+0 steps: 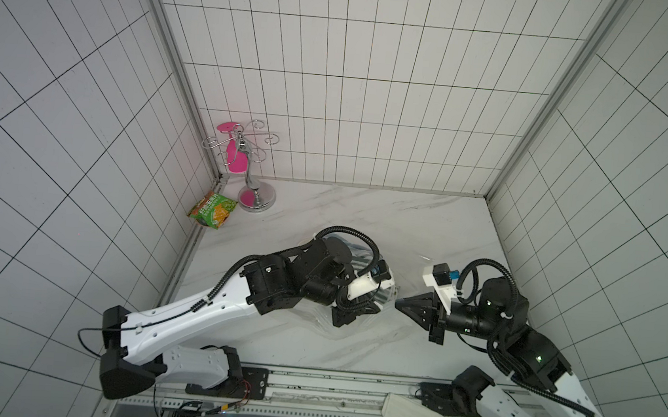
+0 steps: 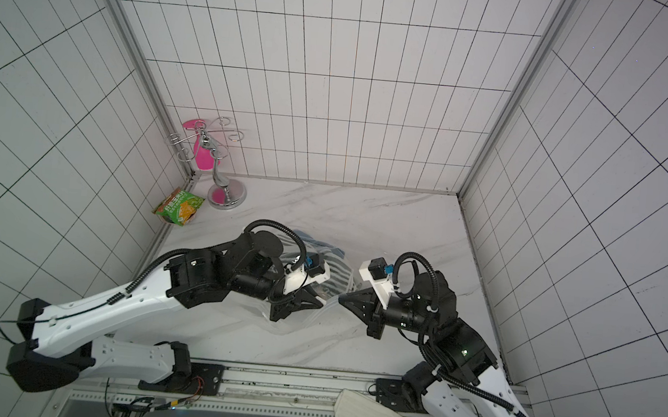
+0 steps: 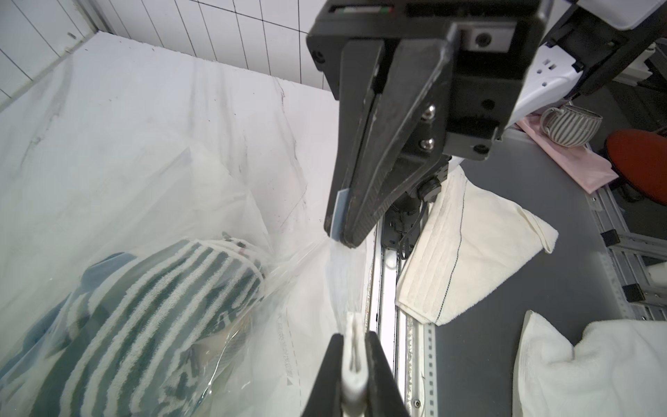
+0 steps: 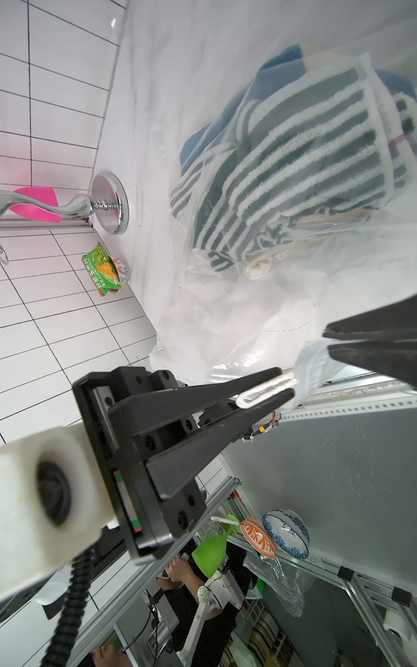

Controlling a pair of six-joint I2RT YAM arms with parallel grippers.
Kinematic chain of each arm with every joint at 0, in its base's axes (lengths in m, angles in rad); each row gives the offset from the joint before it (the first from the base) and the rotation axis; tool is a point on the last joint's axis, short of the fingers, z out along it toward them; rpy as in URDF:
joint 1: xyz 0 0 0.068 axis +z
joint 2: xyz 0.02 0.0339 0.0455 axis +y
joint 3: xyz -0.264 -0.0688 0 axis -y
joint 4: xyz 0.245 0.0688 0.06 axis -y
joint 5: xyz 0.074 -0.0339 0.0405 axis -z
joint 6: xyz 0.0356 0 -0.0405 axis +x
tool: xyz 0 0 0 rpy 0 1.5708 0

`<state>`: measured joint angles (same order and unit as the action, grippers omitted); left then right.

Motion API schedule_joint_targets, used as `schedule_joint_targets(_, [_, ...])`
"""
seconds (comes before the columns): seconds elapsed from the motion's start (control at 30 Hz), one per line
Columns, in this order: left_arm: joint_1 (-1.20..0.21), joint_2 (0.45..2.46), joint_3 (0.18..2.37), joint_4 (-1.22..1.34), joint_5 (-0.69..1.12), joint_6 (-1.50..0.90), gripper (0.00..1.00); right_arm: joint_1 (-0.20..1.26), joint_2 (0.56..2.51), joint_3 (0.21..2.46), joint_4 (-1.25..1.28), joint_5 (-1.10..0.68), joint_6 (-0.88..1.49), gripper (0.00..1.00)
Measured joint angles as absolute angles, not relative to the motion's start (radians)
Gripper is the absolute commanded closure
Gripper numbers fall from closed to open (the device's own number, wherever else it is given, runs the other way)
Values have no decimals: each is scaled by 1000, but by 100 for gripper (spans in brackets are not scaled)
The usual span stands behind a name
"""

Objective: Place the folded towel into the vacuum bag
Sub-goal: Close the vacuum bag at the center of the board.

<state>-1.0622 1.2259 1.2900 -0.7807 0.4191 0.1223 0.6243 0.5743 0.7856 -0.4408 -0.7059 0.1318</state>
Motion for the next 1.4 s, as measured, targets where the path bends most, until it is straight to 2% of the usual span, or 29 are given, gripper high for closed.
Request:
schedule_joint_targets(0.37, [-931,1232,1291,-827,634,202,99,644,592,842,-542,-750,113,100])
schedule_joint_targets(0.67, [-913,1298,1338,-854,783,252,99,736,651,892,-602,-714,86,100])
schedule_joint_targets(1.4, [-901,1339,1352,-857,839,229,99,768,716,928,-631,-641,20,100])
